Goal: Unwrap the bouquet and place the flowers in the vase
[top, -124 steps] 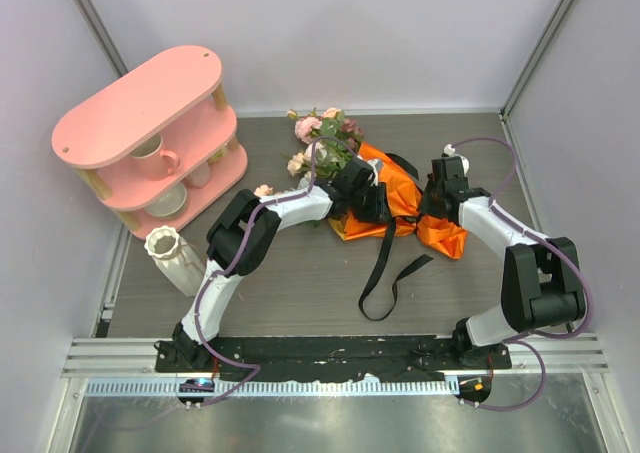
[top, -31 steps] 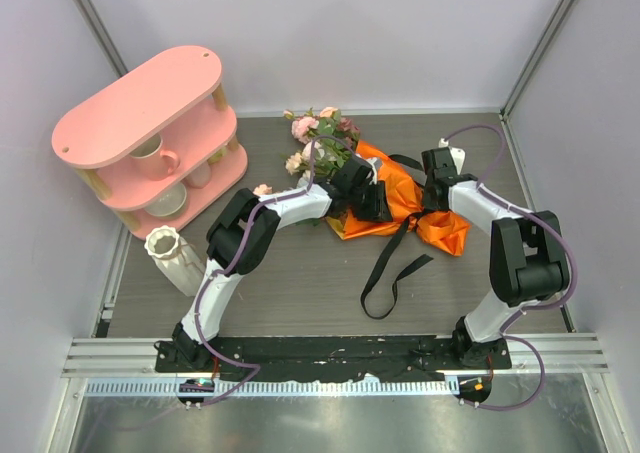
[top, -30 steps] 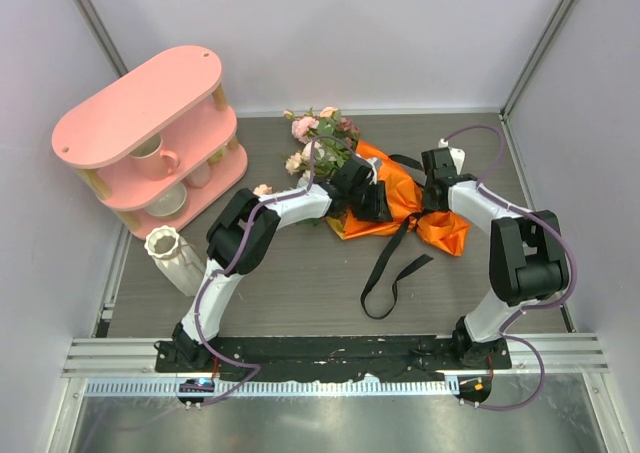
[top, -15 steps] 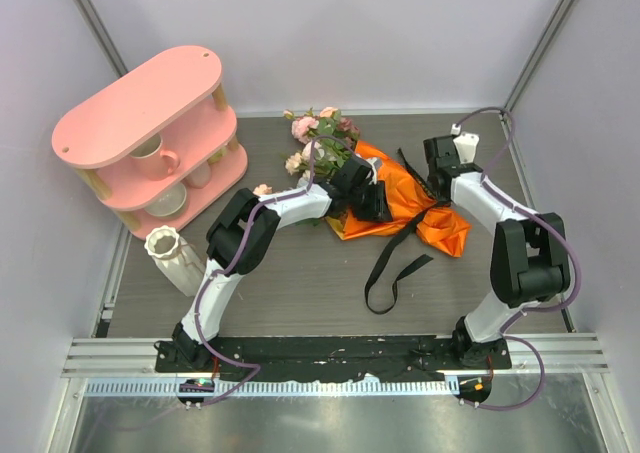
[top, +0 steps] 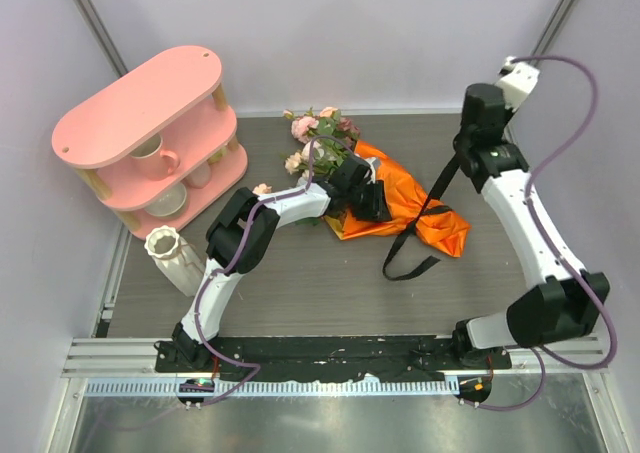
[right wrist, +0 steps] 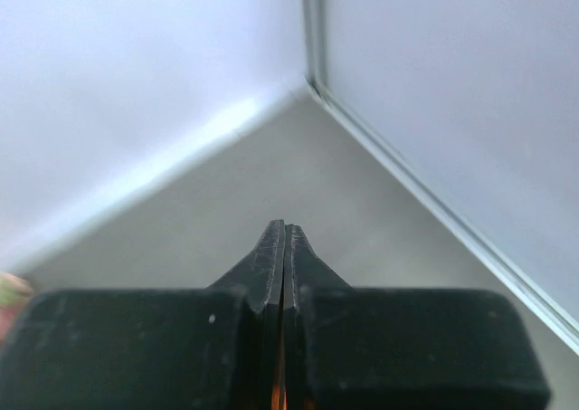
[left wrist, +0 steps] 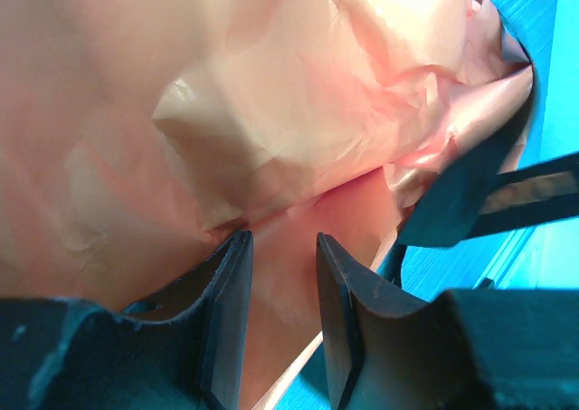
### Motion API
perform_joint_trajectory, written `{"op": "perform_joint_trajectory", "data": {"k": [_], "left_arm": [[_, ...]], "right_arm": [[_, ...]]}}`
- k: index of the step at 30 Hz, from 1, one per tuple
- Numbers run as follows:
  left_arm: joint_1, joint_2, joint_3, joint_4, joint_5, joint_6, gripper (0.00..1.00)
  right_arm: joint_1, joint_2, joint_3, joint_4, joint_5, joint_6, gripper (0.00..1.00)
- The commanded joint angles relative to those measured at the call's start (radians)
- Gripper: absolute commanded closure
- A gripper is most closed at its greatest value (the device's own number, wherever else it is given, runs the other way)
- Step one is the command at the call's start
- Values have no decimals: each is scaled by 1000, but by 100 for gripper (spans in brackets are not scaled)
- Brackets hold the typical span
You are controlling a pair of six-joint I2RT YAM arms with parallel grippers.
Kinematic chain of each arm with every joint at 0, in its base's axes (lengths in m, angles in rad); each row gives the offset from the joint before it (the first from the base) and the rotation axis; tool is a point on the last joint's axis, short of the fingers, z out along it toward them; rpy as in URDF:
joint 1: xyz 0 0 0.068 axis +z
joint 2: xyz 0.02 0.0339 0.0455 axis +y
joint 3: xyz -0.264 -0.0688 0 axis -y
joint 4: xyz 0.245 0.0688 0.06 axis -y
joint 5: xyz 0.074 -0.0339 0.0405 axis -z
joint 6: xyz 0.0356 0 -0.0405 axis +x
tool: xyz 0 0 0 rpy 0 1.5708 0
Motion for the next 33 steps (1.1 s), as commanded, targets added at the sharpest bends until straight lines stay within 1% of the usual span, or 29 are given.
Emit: {"op": "perform_joint_trajectory", "data": {"k": [1, 3, 4, 5, 6, 7, 8, 9, 10, 11, 13, 14, 16, 19, 24, 25, 26, 28, 33], "left_arm": [[15, 17, -4, -43, -14, 11, 61], [15, 15, -6, -40, -13, 13, 61], [15, 15, -7, -38, -13, 13, 61], [15, 15, -6, -40, -13, 11, 61], [15, 15, -4, -40, -14, 11, 61], [15, 15, -4, -37, -14, 10, 61], [15, 17, -3, -37, -14, 8, 61], [15, 18, -1, -35, -13, 8, 61], [15, 18, -3, -35, -14, 7, 61], [15, 17, -4, -31, -13, 5, 61], [13, 15, -6, -26, -13, 2, 61], [13, 14, -6, -18, -14, 0, 61], [13, 14, -6, -15, -14, -3, 61], [11, 15, -3, -6, -14, -7, 61], [8, 17, 0, 6, -8, -7, 61], [8, 15, 0, 9, -4, -7, 61], [8, 15, -3, 15, -2, -7, 61], [8, 17, -3, 19, 2, -7, 61], [8, 18, -4, 37, 7, -18, 61]], "right_arm": [[-4, -139, 146, 410, -84, -97, 99], [-6, -130, 236, 496, -137, -144, 99], [-6, -113, 276, 571, -148, -163, 99], [-4, -95, 372, 598, -159, -178, 99], [-4, -70, 429, 616, -179, -194, 99], [-4, -5, 488, 650, -194, -229, 99], [-6, 29, 608, 665, -210, -246, 99], [-4, 75, 670, 681, -225, -264, 99], [-4, 161, 741, 691, -248, -295, 99], [-4, 216, 893, 690, -254, -318, 99], [-4, 349, 1038, 711, -279, -367, 99], [-18, 370, 1092, 742, -288, -361, 99], [-43, 395, 1096, 796, -283, -343, 99], [-96, 439, 1087, 790, -300, -262, 99], [-159, 516, 1041, 816, -306, -217, 99], [-159, 529, 1048, 816, -305, -211, 99], [-191, 540, 1053, 811, -306, -196, 99], [-213, 568, 1067, 796, -315, -163, 99], [-245, 603, 1079, 807, -332, -126, 99]]}}
